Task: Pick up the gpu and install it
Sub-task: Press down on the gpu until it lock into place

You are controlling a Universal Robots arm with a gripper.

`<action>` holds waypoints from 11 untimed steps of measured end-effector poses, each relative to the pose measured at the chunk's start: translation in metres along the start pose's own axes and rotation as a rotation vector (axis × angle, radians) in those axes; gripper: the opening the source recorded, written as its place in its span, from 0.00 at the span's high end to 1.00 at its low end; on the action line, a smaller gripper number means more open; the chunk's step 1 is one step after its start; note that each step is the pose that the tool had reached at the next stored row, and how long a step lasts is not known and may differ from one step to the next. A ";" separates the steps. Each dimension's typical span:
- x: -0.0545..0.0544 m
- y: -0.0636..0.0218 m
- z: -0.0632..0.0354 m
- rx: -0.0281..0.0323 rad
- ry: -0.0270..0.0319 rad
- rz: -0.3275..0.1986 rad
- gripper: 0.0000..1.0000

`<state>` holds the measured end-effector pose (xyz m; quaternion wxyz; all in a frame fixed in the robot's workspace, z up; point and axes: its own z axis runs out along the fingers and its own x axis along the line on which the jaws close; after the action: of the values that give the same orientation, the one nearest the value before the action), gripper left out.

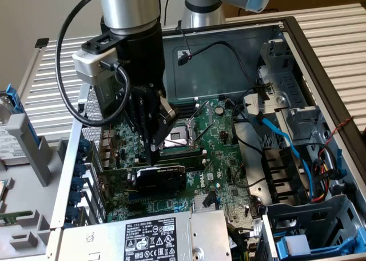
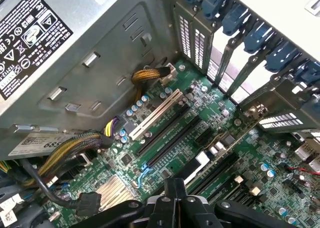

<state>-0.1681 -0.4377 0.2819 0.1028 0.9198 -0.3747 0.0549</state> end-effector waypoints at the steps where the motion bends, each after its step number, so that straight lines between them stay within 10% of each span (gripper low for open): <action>1: -0.003 0.0023 -0.0002 0.0009 0.0010 0.000 0.89; 11: -0.010 0.0064 0.0046 0.0074 0.0075 0.003 0.89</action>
<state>-0.1794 -0.4366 0.2766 0.1008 0.9195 -0.3752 0.0598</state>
